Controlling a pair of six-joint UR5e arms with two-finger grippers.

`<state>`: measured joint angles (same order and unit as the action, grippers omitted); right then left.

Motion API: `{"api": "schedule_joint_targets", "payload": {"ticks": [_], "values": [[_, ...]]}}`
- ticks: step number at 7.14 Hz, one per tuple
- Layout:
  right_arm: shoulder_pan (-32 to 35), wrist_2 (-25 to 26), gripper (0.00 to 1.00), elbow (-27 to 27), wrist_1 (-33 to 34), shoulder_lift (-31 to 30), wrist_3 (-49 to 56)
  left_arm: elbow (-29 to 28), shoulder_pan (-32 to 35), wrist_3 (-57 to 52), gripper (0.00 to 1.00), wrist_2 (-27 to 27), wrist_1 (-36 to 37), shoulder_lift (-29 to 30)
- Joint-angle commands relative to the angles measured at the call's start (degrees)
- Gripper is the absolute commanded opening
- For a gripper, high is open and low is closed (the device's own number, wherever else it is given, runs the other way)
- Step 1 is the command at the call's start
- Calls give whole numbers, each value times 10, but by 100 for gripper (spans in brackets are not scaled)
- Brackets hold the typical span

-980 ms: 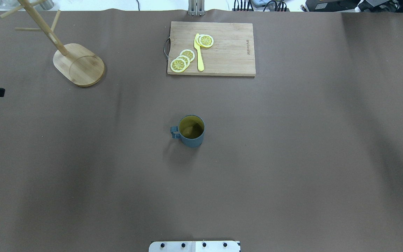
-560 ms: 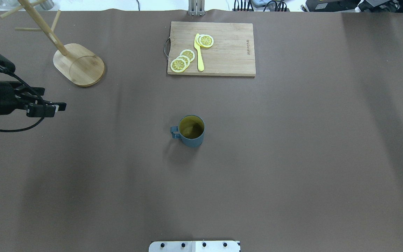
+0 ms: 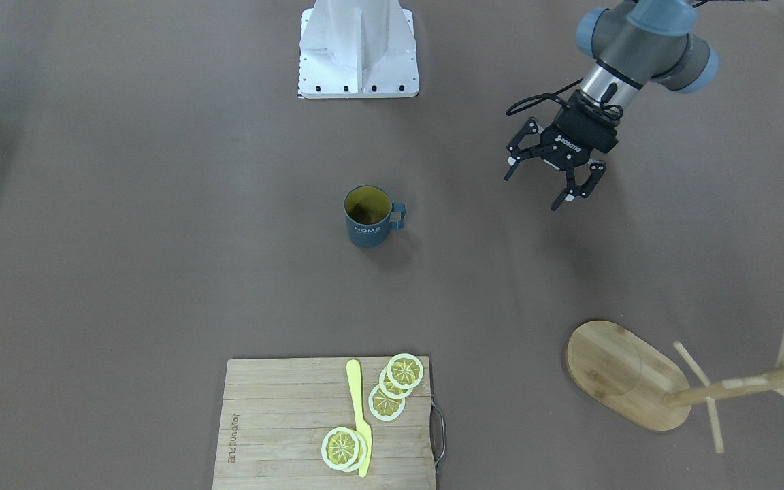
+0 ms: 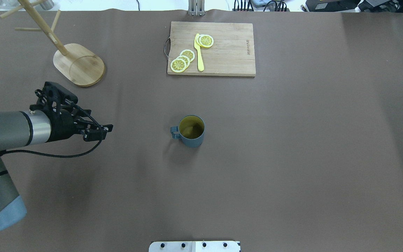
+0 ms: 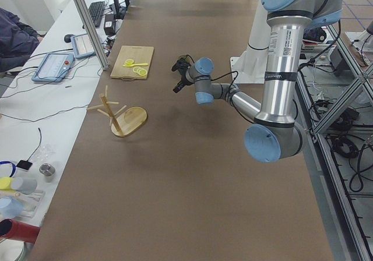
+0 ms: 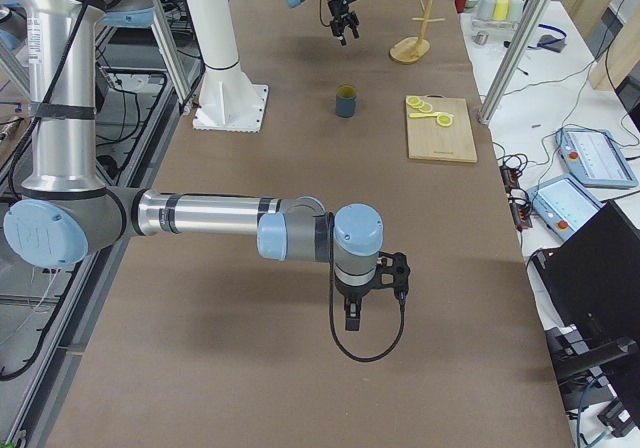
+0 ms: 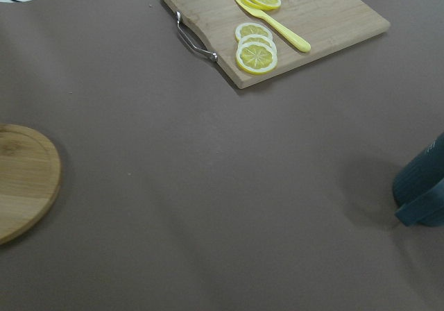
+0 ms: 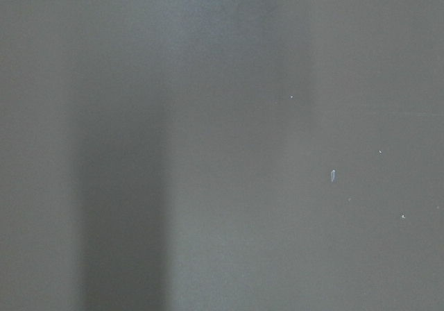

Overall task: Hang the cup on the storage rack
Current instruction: 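Move the left gripper toward the blue mug's handle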

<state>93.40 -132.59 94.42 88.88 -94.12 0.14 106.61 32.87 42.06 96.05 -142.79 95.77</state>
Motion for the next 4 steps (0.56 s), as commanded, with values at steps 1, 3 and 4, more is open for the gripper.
{"api": "schedule_joint_targets", "payload": {"ticks": [1, 3, 4], "values": [[-1, 1, 100, -33, -68, -5, -48, -17, -53, 39, 99, -32, 20, 40], [-5, 0, 100, -57, -109, -4, -71, -49, -100, 41, 98, -104, 37, 90], [-5, 0, 100, -57, -109, -4, -71, -80, -103, 42, 98, -104, 37, 125]]}}
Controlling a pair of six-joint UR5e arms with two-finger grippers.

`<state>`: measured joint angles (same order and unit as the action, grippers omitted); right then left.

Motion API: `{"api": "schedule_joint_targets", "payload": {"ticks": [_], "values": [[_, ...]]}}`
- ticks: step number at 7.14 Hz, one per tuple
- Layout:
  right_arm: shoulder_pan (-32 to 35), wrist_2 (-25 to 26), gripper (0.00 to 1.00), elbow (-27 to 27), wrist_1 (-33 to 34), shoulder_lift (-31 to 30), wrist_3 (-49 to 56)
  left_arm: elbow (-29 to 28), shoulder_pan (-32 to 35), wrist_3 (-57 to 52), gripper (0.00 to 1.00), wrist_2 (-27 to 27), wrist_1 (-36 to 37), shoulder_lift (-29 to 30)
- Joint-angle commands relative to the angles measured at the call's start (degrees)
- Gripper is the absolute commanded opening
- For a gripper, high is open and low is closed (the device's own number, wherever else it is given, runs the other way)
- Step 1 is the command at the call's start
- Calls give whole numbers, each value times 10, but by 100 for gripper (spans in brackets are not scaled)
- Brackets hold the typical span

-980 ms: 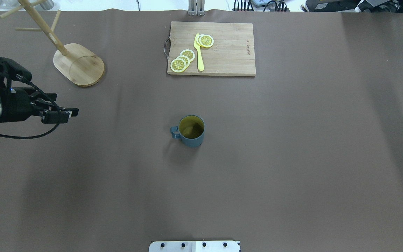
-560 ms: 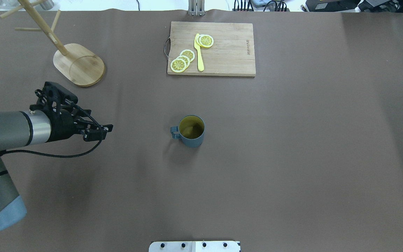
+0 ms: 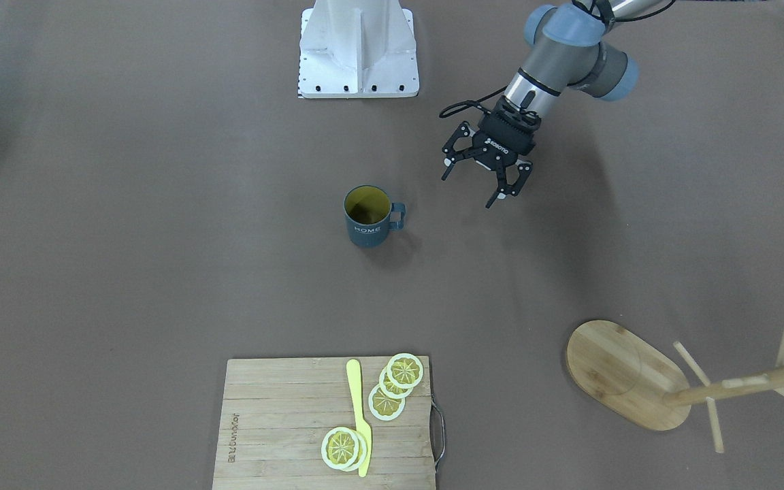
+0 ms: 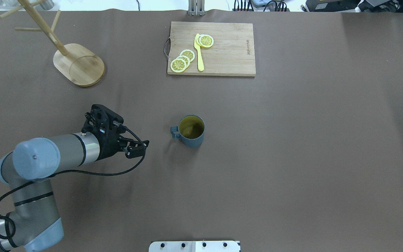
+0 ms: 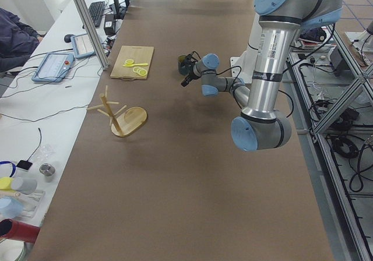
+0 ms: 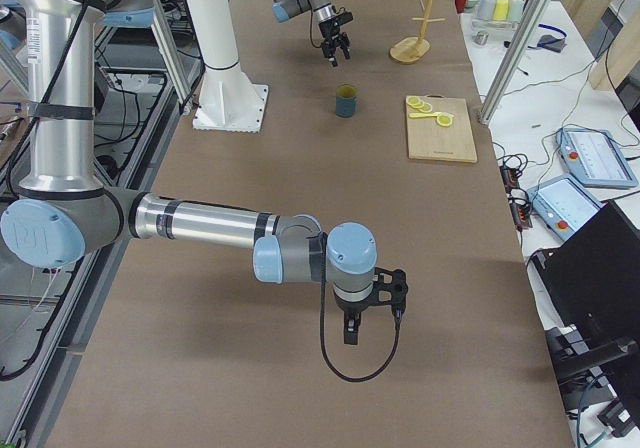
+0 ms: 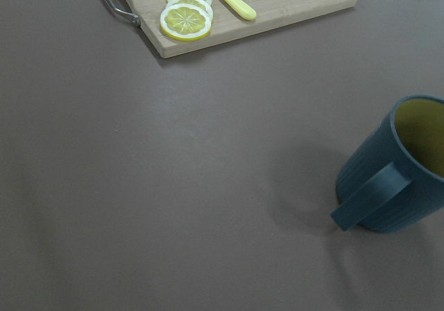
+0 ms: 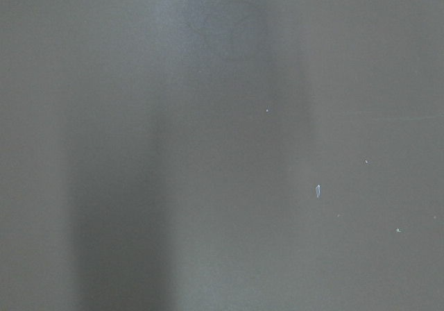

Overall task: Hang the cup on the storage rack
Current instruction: 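Move the left gripper toward the blue mug's handle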

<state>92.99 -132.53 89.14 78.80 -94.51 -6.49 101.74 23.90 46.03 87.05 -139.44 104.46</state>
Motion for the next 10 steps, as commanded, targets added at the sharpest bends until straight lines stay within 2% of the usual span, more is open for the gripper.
{"api": "schedule_joint_targets", "payload": {"ticks": [1, 3, 5, 7, 8, 10], "values": [[-1, -1, 100, -5, -8, -1, -5, -62, -13, 2, 98, -14, 3, 70], [-1, 0, 100, -5, -8, -1, -5, -80, -13, 2, 94, -14, 3, 84], [-1, 0, 100, -5, -8, -1, -5, -94, -15, 2, 82, -14, 3, 94], [-1, -1, 100, -5, -9, -1, -5, -131, -15, 4, 80, -15, 2, 130], [-2, -1, 100, -5, -9, 0, -5, -132, -15, 4, 73, -15, 2, 130], [-2, -1, 100, -5, -8, 0, -5, -132, -15, 4, 50, -14, 0, 129]]}}
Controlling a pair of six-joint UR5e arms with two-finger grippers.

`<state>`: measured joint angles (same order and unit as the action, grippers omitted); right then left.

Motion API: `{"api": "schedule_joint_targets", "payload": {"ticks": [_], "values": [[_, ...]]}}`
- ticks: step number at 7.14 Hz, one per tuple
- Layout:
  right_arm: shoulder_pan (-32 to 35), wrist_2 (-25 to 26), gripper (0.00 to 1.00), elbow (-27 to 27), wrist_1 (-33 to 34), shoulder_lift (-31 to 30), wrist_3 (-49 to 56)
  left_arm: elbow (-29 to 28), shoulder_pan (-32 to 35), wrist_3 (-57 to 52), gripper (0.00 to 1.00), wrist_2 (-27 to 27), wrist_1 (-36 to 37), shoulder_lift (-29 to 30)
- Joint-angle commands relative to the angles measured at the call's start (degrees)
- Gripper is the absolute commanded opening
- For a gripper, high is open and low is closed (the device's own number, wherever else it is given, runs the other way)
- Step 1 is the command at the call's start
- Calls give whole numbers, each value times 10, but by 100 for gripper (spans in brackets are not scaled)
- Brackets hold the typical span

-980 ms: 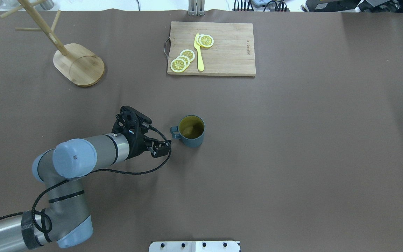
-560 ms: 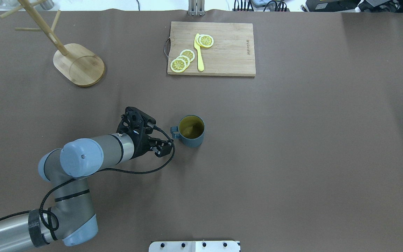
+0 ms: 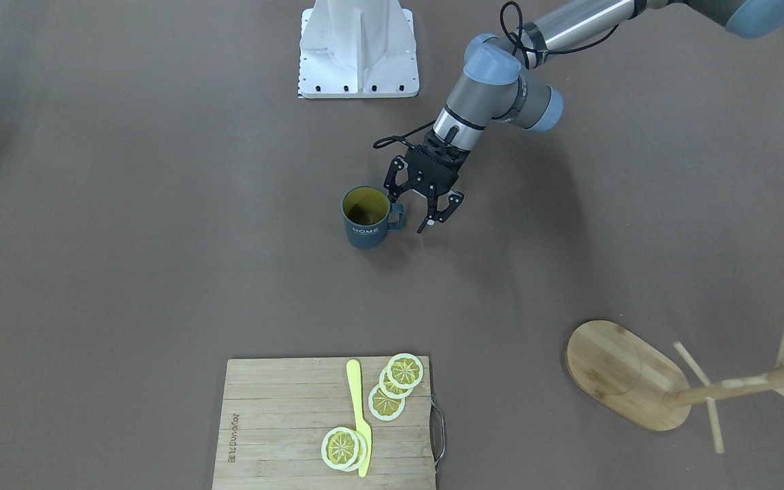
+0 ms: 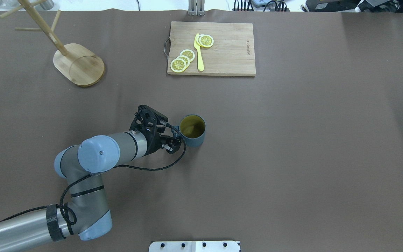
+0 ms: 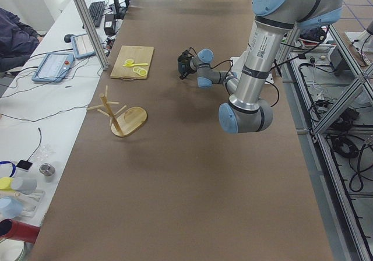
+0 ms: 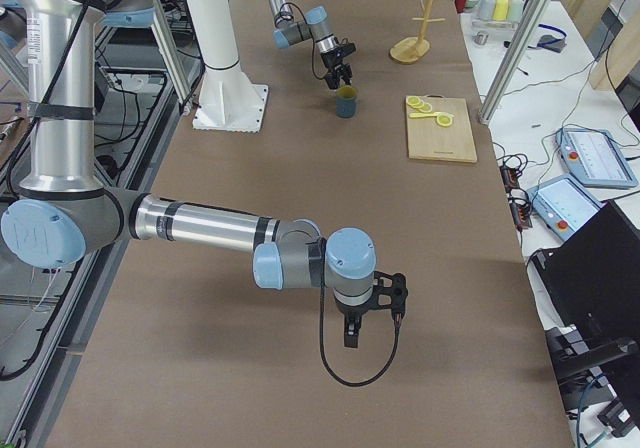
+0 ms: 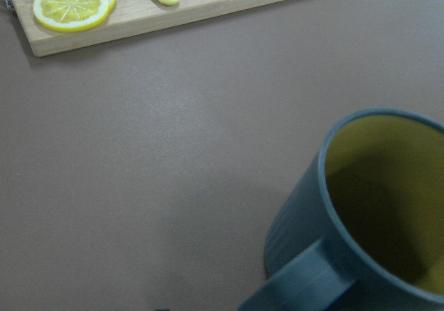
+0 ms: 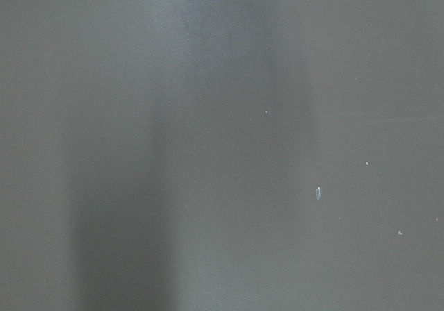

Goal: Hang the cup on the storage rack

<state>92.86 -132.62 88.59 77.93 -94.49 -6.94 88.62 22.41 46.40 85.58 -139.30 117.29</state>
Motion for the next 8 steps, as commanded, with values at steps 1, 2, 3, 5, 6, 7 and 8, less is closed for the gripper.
{"api": "schedule_joint_targets", "payload": {"ticks": [1, 2, 3, 5, 6, 7, 8], "values": [[0, 1, 100, 0, 0, 1, 0, -1, 0, -1, 44, 0, -3, 0], [-1, 1, 100, 0, 0, 2, 0, 0, 0, -1, 37, 0, -4, 0], [0, 1, 100, 0, 0, 3, 0, 0, 1, 0, 33, 0, -5, 0], [-1, 1, 100, 0, 0, 4, 0, 1, 1, -1, 31, 0, -7, 0], [-1, 1, 100, 0, 0, 5, 0, 1, 1, -1, 31, 0, -7, 0], [-1, 2, 100, 0, 0, 5, 0, 1, 1, -1, 31, 0, -7, 0], [-1, 1, 100, 0, 0, 5, 0, 2, 1, 0, 30, 0, -7, 1]]}}
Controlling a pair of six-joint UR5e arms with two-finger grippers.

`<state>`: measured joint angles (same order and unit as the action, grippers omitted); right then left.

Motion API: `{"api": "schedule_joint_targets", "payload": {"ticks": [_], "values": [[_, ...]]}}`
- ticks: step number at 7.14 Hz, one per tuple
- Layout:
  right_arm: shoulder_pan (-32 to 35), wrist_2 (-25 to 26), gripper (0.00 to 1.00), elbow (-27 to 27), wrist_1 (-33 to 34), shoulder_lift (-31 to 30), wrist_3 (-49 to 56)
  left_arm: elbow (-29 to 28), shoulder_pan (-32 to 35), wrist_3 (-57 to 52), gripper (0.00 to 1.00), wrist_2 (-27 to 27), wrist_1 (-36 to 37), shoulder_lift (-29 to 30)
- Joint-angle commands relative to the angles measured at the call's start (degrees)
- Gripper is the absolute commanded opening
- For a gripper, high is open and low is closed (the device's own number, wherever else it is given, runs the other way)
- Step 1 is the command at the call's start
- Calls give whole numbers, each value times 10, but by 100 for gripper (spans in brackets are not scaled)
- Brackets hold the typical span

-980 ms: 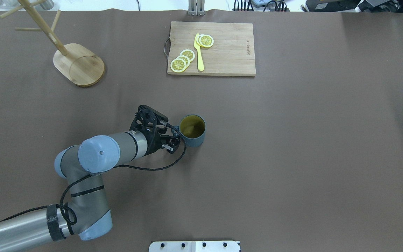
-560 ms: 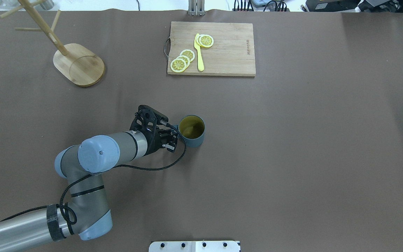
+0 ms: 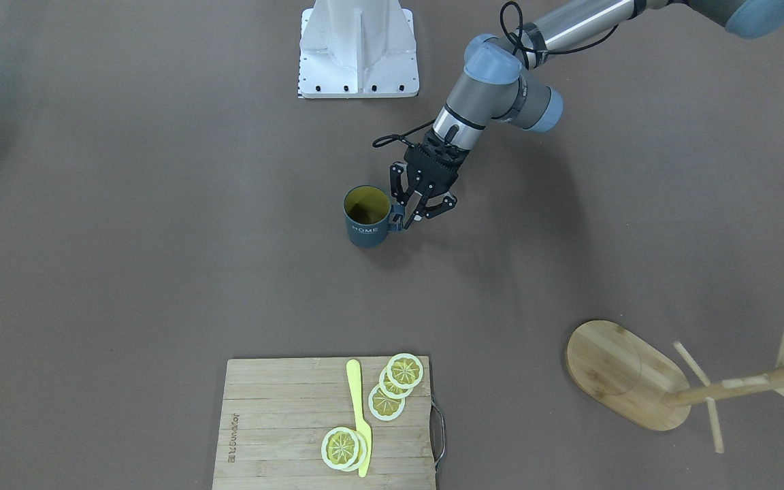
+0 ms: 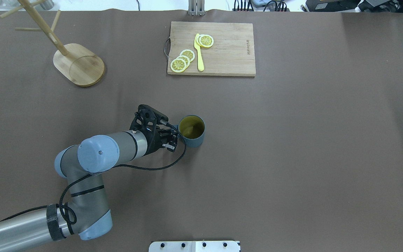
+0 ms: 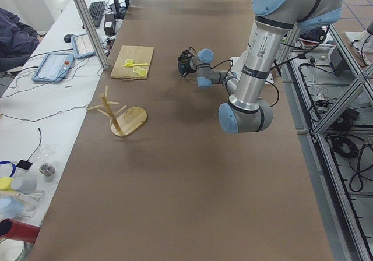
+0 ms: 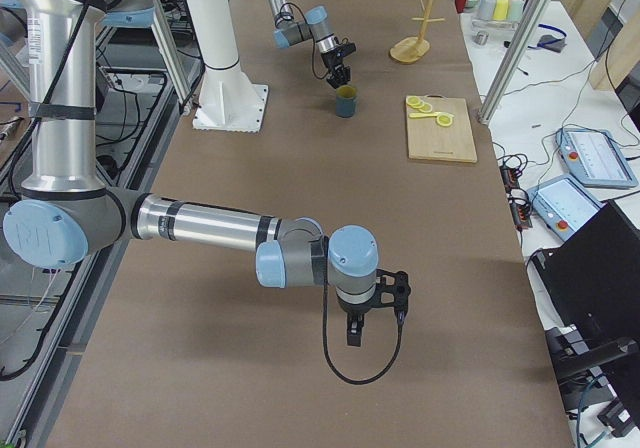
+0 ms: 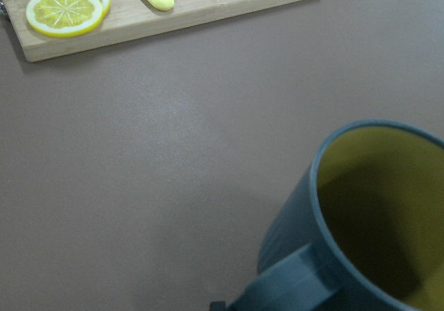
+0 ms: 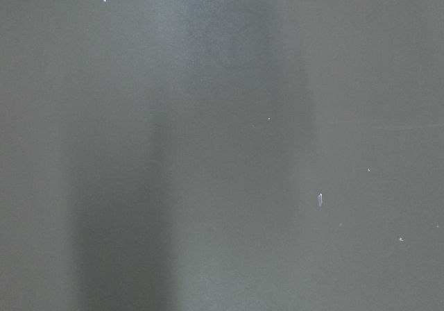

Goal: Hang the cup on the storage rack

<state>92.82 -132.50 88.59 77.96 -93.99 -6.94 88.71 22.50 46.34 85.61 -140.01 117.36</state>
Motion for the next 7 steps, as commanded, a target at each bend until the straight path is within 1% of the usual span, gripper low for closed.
{"api": "schedule_joint_targets", "payload": {"ticks": [1, 3, 4, 5, 6, 7], "values": [[0, 0, 100, 0, 0, 1, 0, 1, 0, 1, 21, -1, 0, 1], [0, 0, 100, 0, 0, 3, 0, 2, 0, 2, 3, -9, -1, 1], [0, 0, 100, 0, 0, 3, 0, 2, 0, 2, 0, -8, -1, 0], [0, 0, 100, 0, 0, 3, 0, 3, 1, 2, 0, -8, -2, 0], [0, 0, 100, 0, 0, 3, 0, 3, 1, 2, 5, -8, -2, 0], [0, 0, 100, 0, 0, 3, 0, 4, 1, 2, 37, -8, -6, 0]]}}
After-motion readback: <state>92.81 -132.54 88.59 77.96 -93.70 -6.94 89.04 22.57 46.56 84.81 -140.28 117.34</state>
